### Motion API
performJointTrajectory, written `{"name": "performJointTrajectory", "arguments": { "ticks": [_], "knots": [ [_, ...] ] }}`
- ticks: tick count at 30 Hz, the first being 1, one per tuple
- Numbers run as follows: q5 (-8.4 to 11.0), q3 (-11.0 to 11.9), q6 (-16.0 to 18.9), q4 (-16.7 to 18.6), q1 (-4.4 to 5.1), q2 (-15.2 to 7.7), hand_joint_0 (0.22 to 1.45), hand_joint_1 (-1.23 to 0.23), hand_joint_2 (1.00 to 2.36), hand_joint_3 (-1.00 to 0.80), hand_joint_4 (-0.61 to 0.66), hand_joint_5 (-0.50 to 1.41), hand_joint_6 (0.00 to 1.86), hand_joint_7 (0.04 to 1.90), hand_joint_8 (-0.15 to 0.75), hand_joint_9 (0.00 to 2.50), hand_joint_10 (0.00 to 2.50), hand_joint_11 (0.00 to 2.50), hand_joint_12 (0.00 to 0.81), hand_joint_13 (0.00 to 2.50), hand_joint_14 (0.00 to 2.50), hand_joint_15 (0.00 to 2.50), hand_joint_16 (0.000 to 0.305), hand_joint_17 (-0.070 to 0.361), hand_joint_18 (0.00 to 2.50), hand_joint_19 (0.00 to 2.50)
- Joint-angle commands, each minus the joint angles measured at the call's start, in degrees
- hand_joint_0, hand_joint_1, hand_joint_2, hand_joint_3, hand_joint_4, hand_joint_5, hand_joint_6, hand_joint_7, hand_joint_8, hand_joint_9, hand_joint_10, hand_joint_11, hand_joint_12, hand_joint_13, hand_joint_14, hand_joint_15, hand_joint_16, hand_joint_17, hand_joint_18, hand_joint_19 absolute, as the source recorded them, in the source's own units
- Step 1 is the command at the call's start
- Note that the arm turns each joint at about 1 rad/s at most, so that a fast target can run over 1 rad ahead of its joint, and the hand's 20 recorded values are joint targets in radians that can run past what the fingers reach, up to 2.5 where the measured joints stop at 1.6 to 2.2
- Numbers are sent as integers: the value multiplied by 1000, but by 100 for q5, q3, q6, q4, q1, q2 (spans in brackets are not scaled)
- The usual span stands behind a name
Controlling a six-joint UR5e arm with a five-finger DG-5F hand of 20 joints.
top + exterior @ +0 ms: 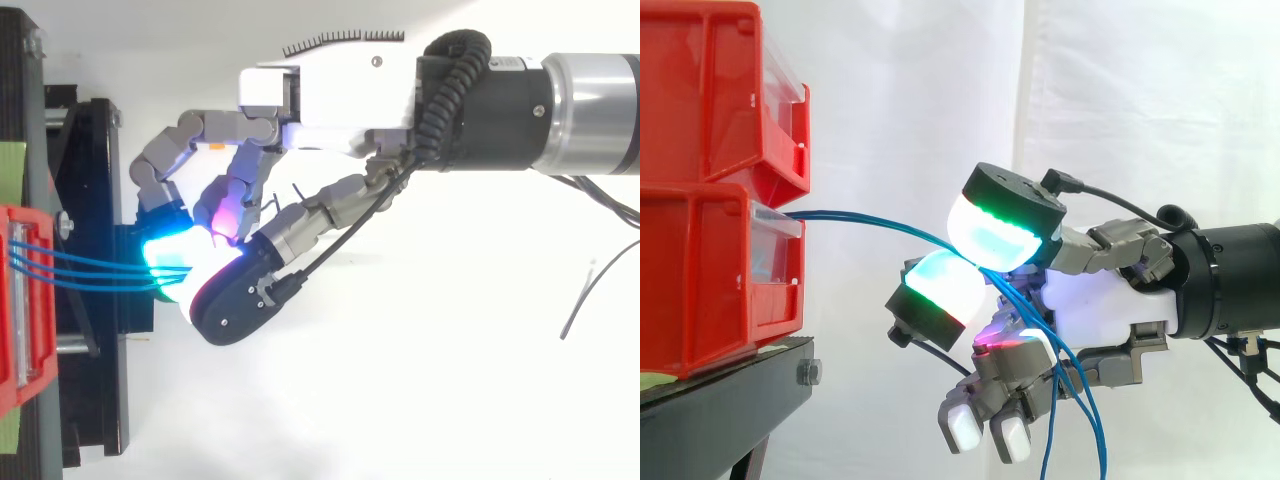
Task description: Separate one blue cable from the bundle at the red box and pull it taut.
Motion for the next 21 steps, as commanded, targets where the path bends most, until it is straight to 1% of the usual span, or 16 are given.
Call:
{"name": "performJointTrajectory", "arguments": {
  "ticks": [1, 6, 8, 10, 12, 14, 17, 18, 19, 20, 21],
  "knots": [
    [0, -2, 0, 7, -9, 0, 701, -977, 1000, -500, -94, -154, 913, 1279, 266, 1211, 31, 1243, 338, 854, 26, 669, 45, 101, 784, 727],
    [0, -2, 0, 7, -9, 0, 662, -1001, 1000, -500, -69, -145, 911, 1289, 265, 1234, 33, 1269, 342, 867, 28, 677, 44, 100, 795, 744],
    [0, -2, 0, 7, -9, 0, 657, -995, 1000, -500, -63, -138, 909, 1294, 270, 1263, 32, 1301, 345, 884, 26, 679, 44, 99, 802, 744],
    [0, -2, 0, 7, -9, 0, 625, -986, 1000, -500, -54, -134, 908, 1277, 273, 1272, 32, 1288, 349, 891, 28, 677, 44, 99, 808, 749],
    [0, 7, 0, 7, -9, 0, 564, -961, 1000, -500, -48, -131, 908, 1229, 282, 1285, 31, 1280, 357, 899, 26, 689, 45, 102, 823, 767],
    [0, -2, 0, -19, -17, 0, 511, -934, 1000, -500, -22, -133, 892, 1229, 292, 1295, 31, 1279, 373, 905, 27, 684, 48, 108, 848, 762],
    [0, -2, 0, -19, -17, 0, 451, -904, 1000, -500, -5, -137, 875, 1168, 310, 1284, 28, 1240, 398, 911, 24, 681, 53, 120, 891, 754],
    [0, -2, 0, -19, -17, 0, 413, -877, 1000, -500, 10, -139, 868, 1123, 329, 1285, 26, 1220, 408, 924, 25, 678, 57, 129, 918, 747],
    [0, -2, 9, -10, -17, 0, 412, -875, 1000, -500, 20, -140, 860, 1108, 326, 1284, 27, 1217, 410, 925, 23, 679, 57, 129, 919, 746],
    [0, -2, 0, 7, -17, 0, 397, -840, 1000, -500, 47, -138, 833, 1056, 334, 1286, 26, 1189, 419, 934, 25, 672, 59, 132, 933, 754],
    [0, -2, 0, 7, -17, 0, 393, -794, 1000, -500, 50, -137, 825, 1054, 339, 1291, 26, 1191, 421, 942, 24, 674, 60, 134, 942, 751]
  ]
}}
